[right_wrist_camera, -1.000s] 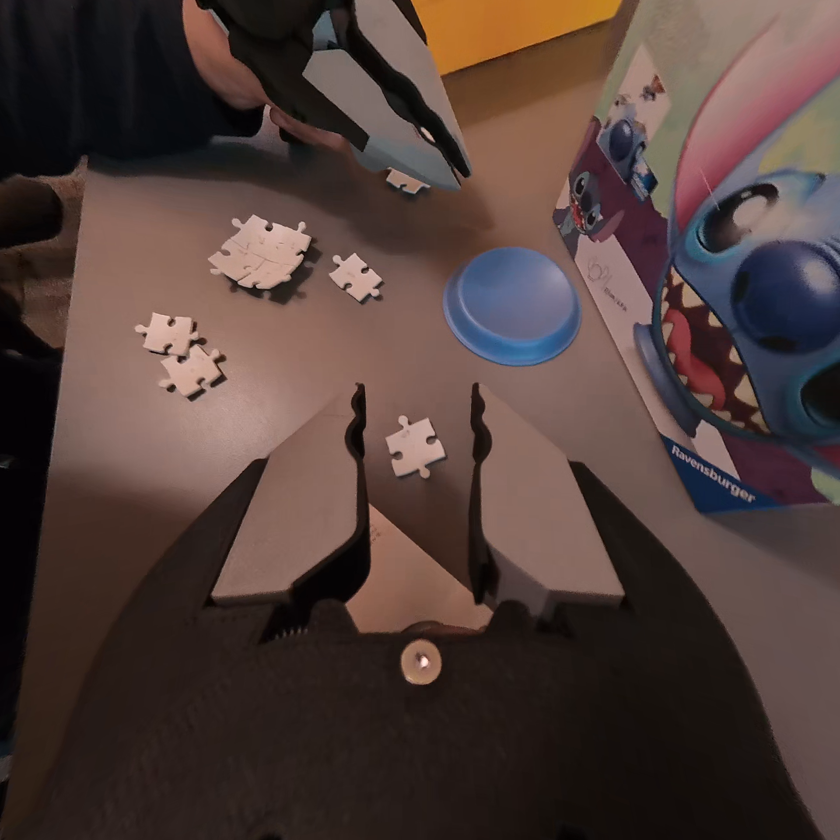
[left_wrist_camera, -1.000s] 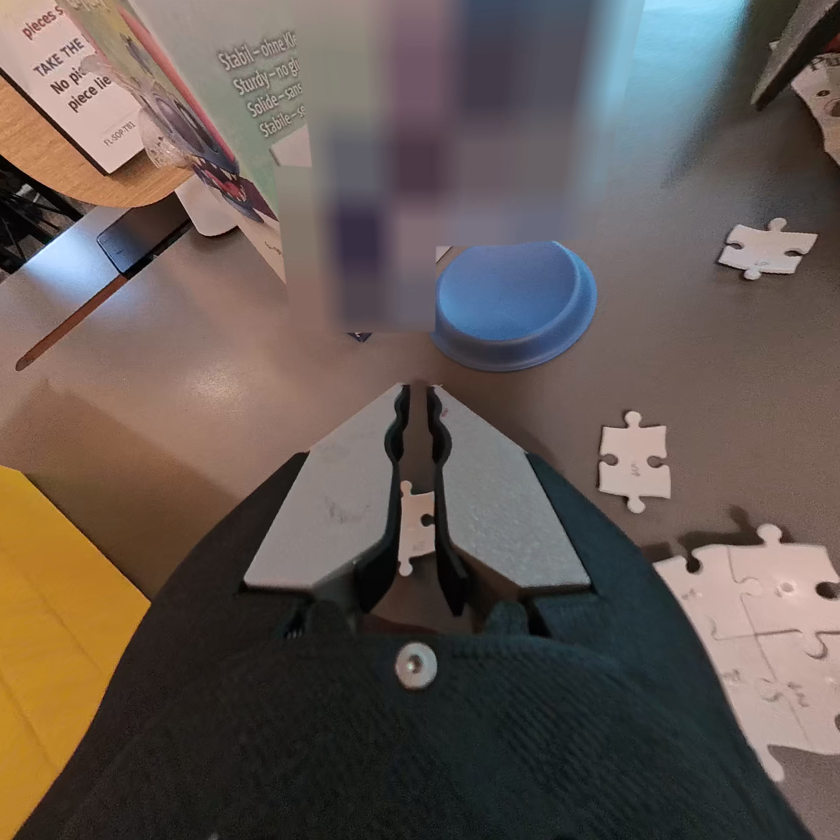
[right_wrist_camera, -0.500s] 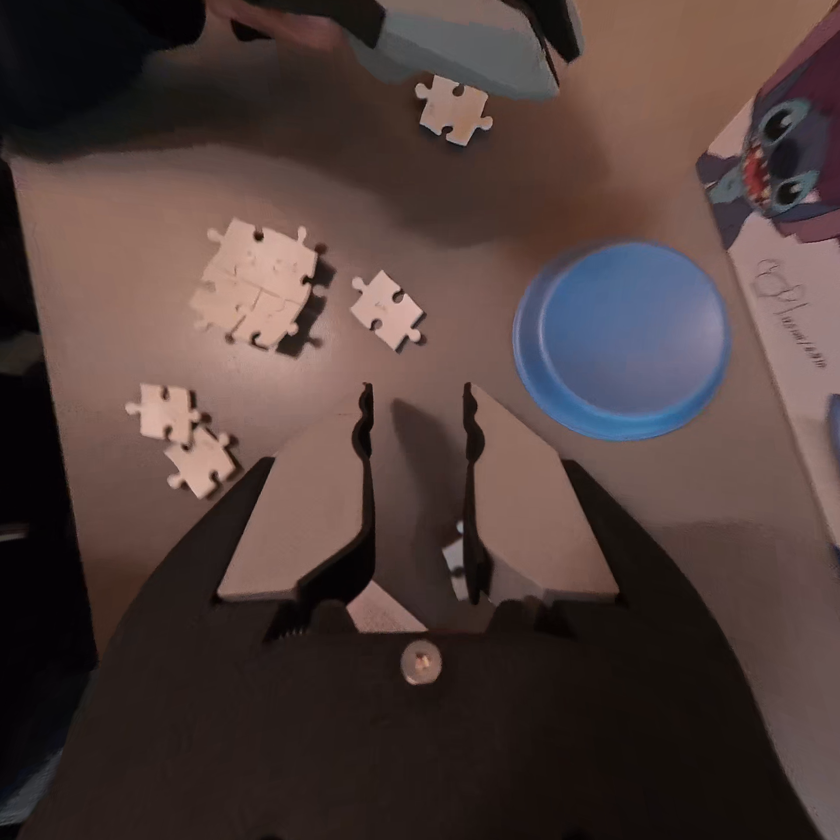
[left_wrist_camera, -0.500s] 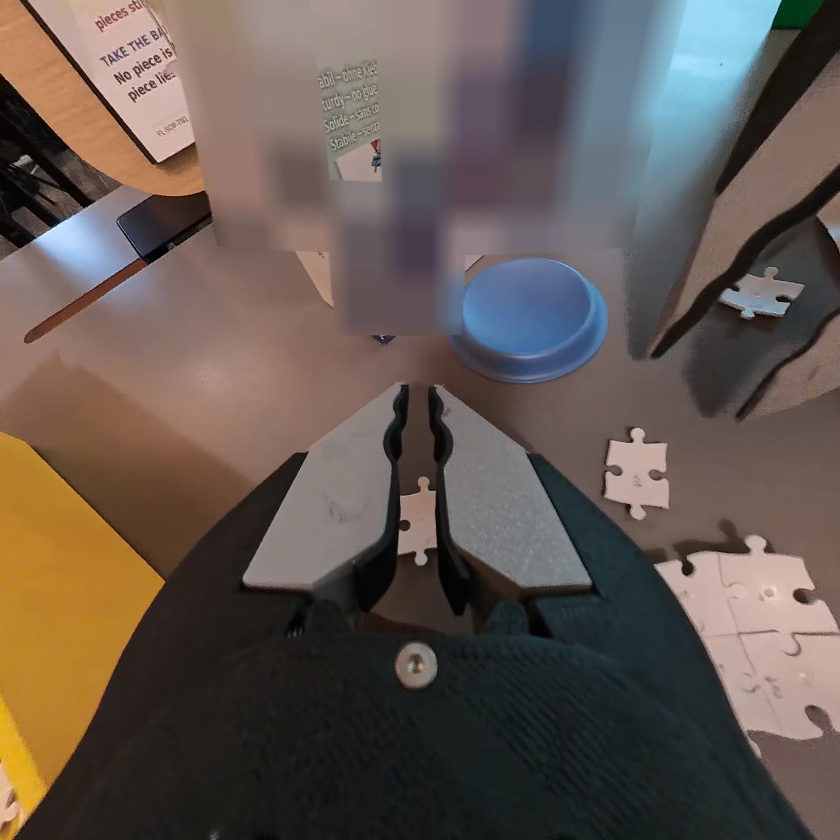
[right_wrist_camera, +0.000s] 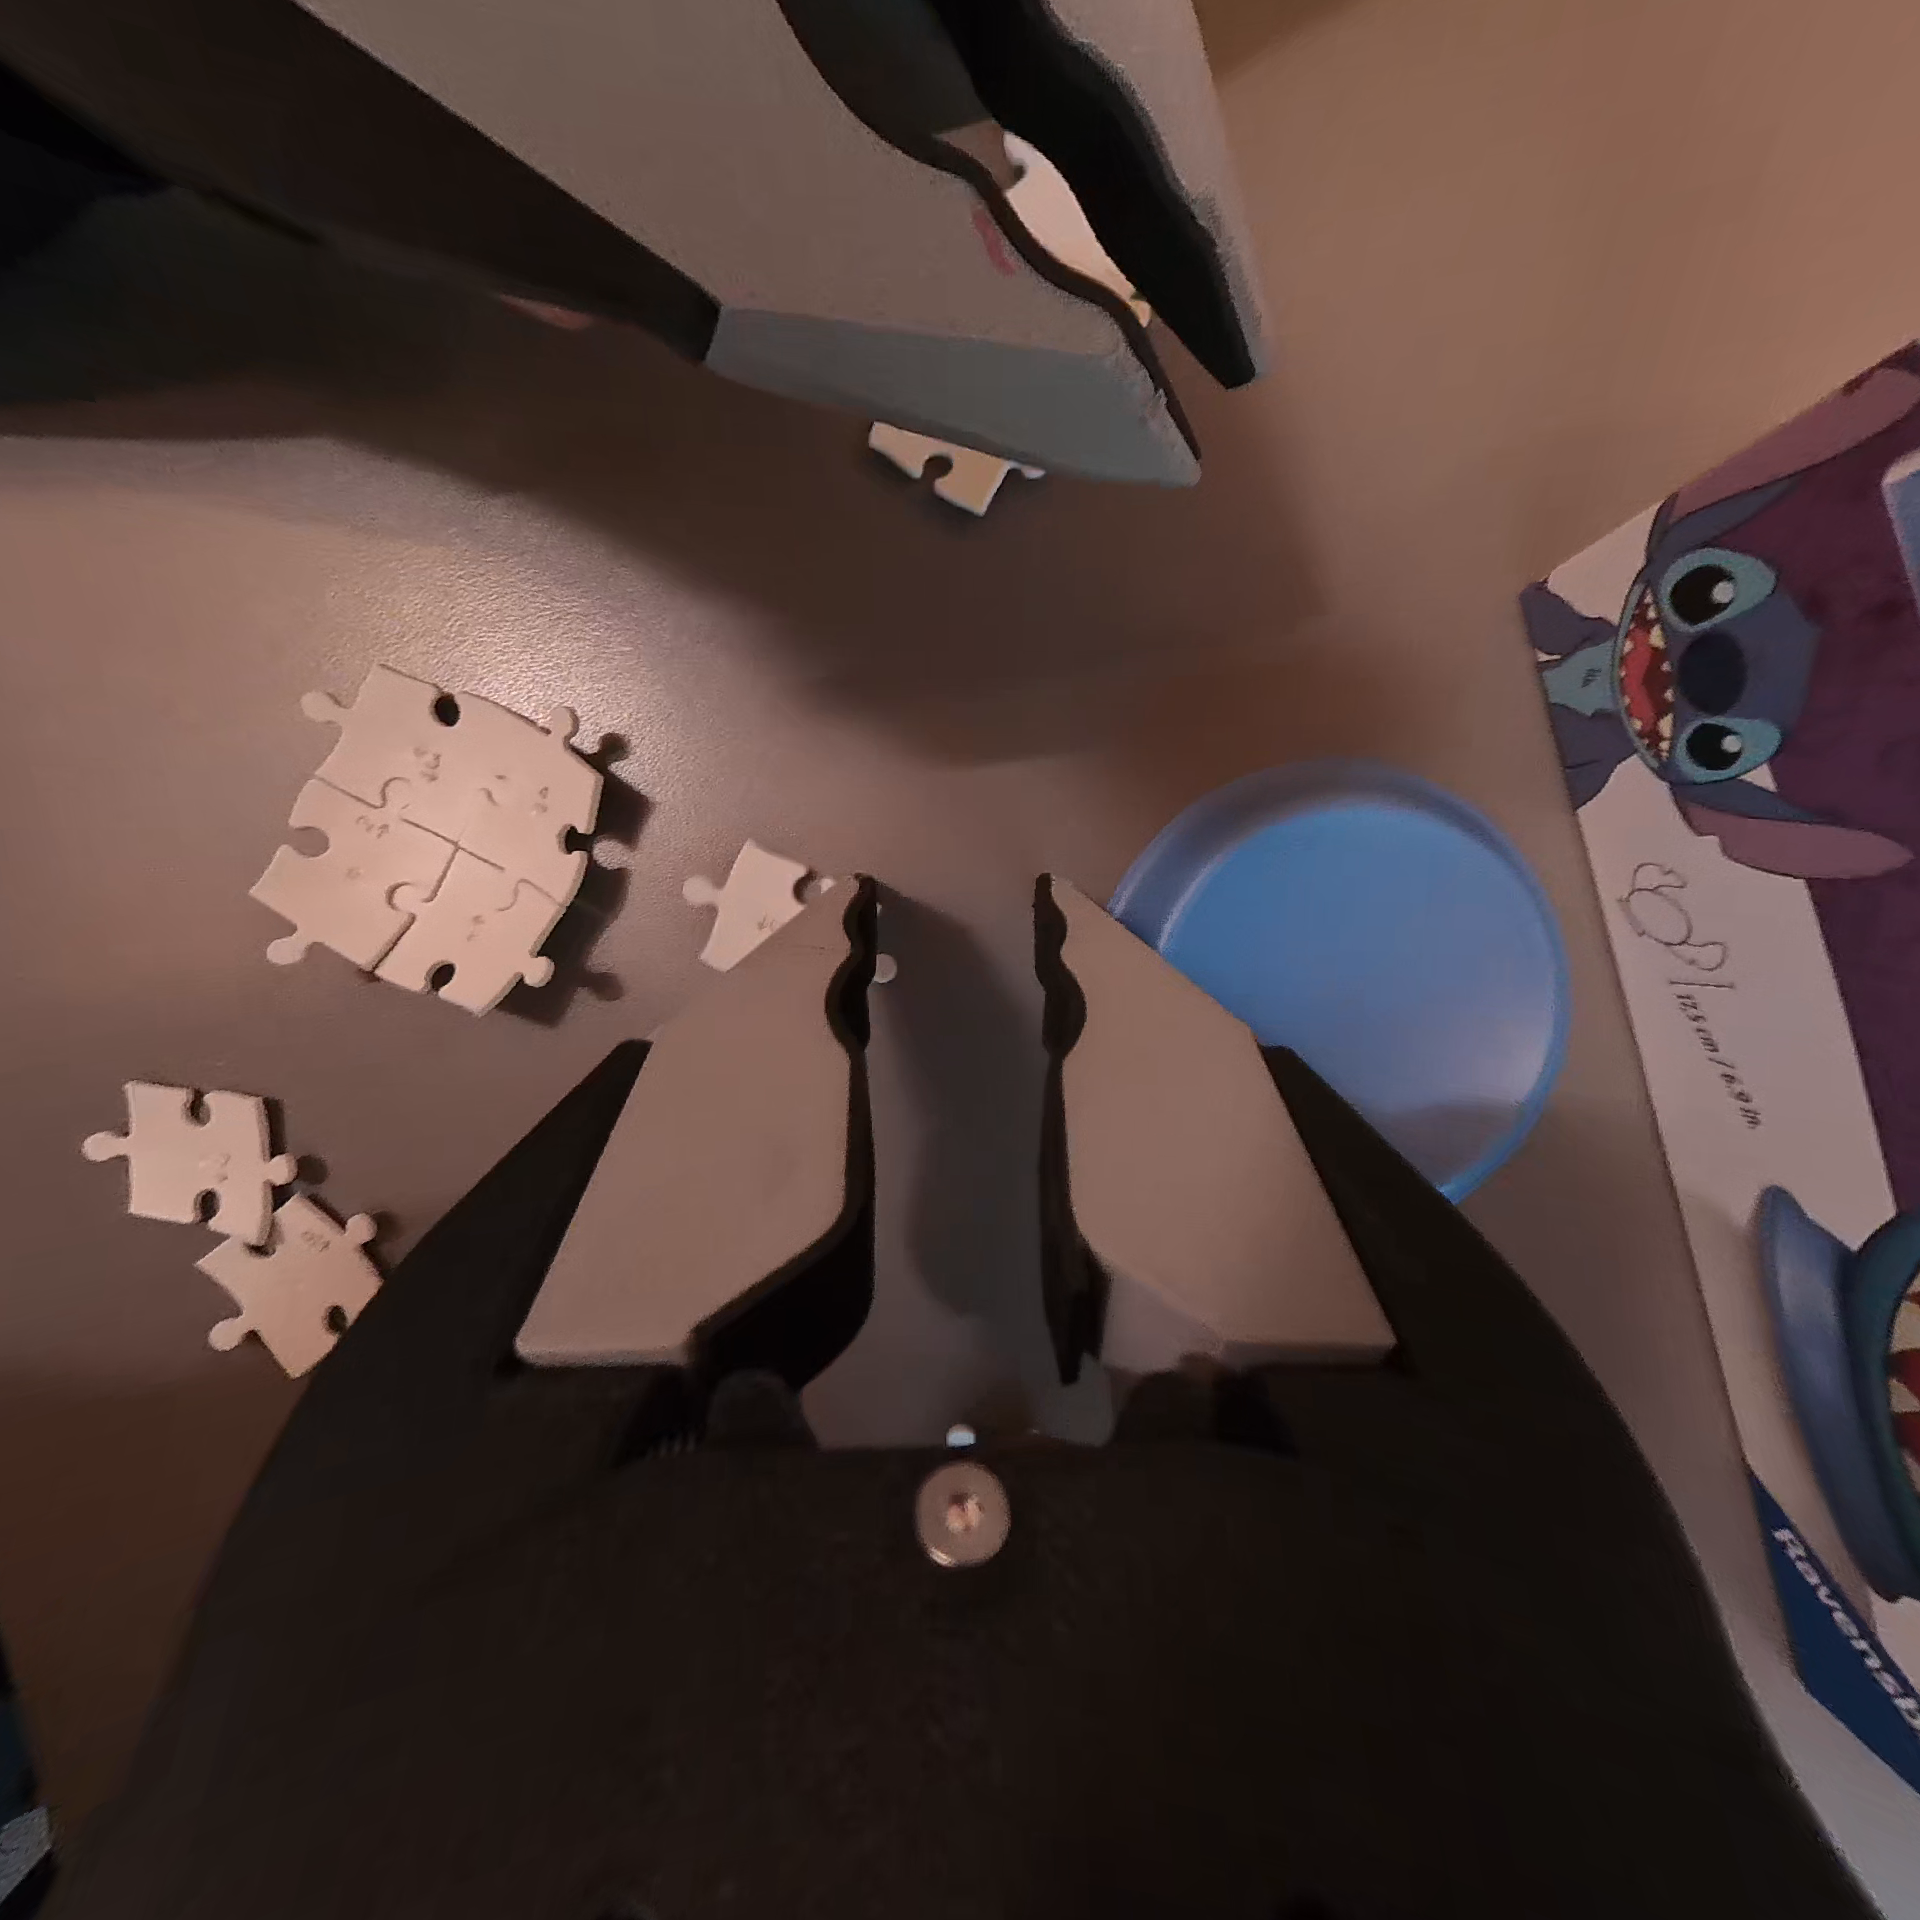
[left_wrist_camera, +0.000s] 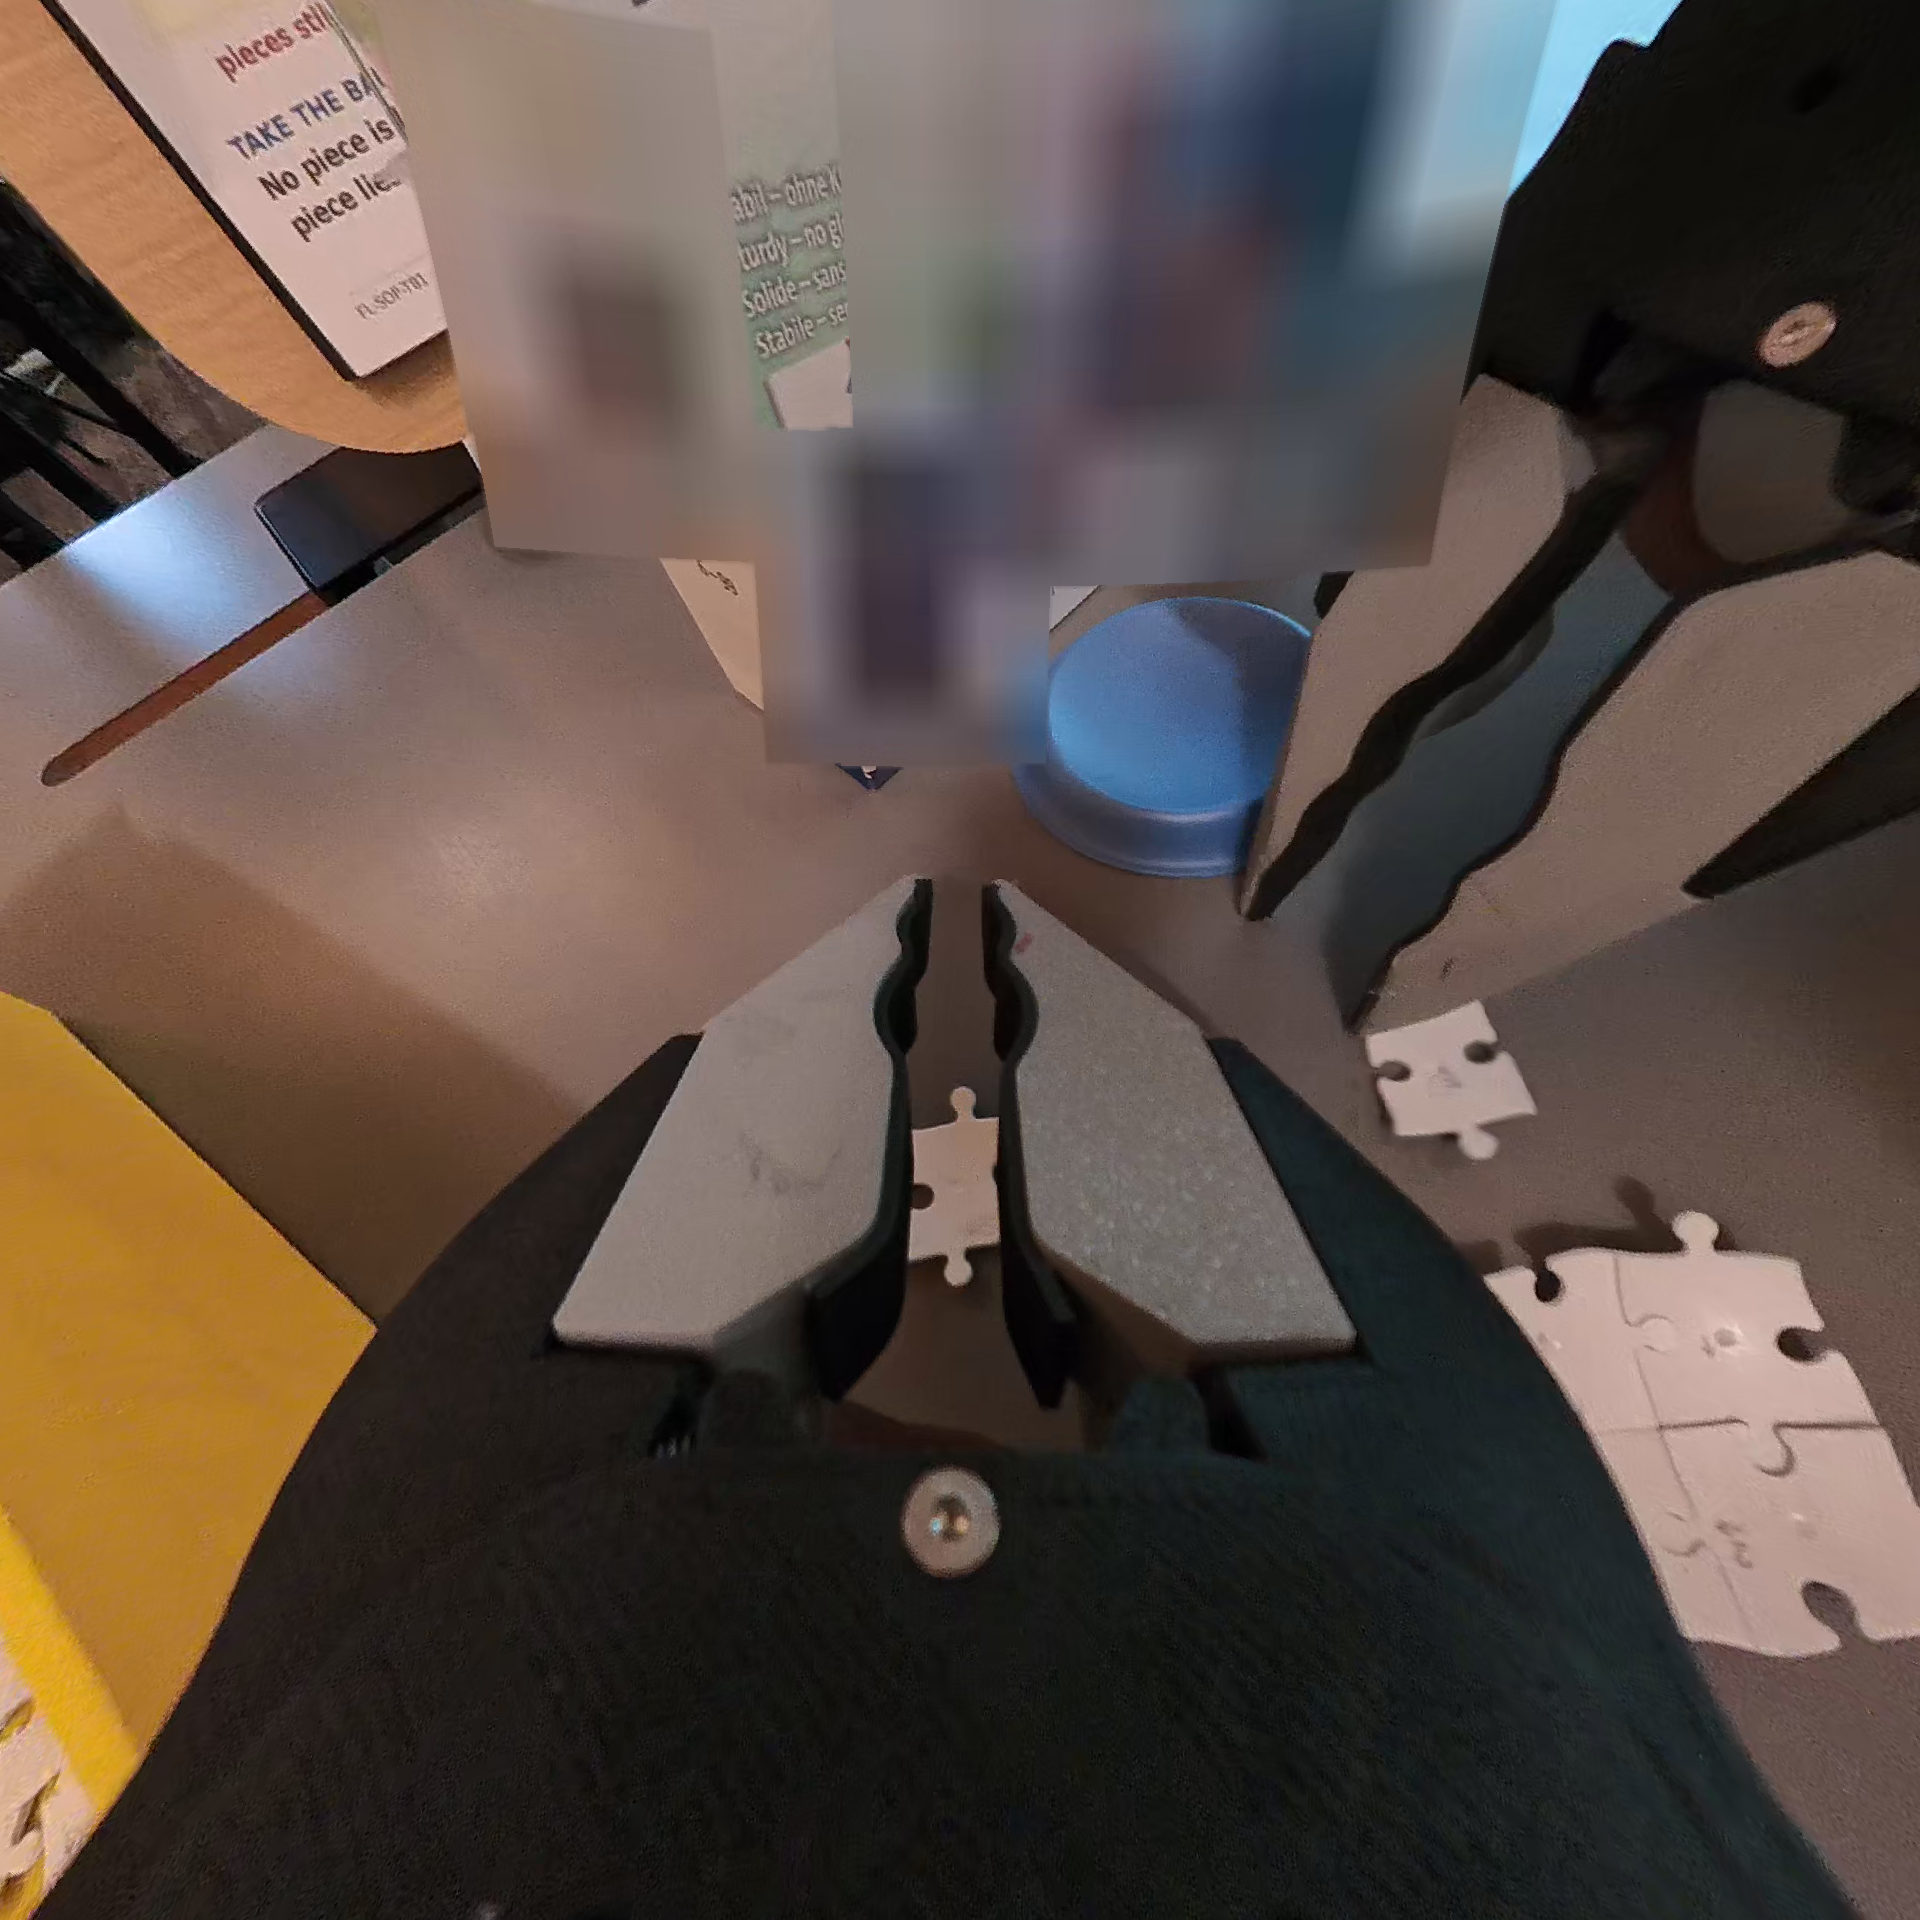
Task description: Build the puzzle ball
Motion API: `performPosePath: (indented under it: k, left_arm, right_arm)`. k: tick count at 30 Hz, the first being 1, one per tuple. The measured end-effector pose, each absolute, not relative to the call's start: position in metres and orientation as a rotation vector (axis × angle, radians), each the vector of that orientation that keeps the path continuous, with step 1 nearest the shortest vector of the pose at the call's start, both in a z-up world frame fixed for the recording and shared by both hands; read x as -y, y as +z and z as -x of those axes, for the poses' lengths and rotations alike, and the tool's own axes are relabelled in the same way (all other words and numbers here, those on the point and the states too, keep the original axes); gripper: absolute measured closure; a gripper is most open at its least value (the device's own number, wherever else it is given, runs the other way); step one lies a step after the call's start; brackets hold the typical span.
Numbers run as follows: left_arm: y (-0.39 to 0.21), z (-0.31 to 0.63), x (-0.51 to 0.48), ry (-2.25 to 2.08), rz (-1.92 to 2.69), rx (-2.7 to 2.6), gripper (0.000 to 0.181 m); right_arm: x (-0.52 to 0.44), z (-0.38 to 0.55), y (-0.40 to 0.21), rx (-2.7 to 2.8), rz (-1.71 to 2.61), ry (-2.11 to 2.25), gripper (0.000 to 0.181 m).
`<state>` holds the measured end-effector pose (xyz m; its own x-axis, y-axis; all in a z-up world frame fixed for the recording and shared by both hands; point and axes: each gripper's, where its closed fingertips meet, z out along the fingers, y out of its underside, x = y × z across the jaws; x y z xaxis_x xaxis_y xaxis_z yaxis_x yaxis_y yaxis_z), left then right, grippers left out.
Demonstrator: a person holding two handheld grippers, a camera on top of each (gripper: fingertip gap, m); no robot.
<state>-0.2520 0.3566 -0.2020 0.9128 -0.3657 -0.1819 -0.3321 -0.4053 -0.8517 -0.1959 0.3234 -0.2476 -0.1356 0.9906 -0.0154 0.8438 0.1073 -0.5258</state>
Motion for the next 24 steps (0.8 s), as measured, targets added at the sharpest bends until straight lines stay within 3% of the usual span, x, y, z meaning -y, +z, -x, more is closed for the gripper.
performPosePath:
  k: [24]
  left_arm:
    - [-0.201,0.252,-0.356,-0.032,2.020,-0.506,0.174]
  right_arm:
    - [-0.318,0.174,-0.242,1.984,1.853,0.666,0.153]
